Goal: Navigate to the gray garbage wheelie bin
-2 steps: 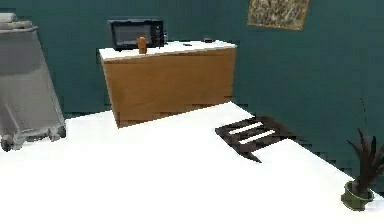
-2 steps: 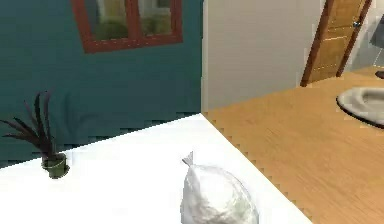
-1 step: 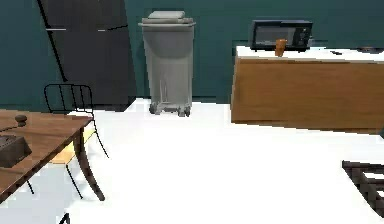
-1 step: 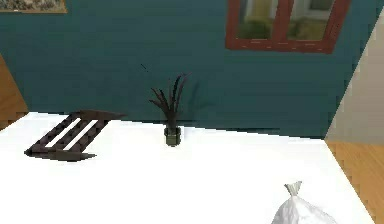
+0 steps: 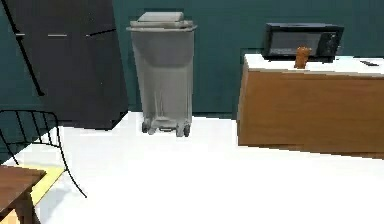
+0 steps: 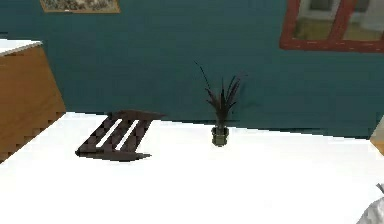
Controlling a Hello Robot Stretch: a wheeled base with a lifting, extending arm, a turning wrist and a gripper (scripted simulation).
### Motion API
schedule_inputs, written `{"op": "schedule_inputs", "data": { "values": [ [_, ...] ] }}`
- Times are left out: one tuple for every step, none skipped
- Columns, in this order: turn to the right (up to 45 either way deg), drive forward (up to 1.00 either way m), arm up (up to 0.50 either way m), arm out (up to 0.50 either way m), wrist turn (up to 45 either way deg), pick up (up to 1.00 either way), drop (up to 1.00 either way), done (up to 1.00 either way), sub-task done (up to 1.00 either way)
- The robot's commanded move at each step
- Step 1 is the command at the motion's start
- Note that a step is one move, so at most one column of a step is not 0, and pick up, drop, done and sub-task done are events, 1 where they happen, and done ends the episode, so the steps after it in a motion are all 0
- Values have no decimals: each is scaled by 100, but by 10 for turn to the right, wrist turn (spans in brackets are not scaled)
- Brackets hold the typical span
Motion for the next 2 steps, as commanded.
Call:
{"op": "schedule_inputs", "data": {
  "values": [
    [30,0,0,0,0,0,0,0,0],
    [0,100,0,0,0,0,0,0,0]
  ]
}}
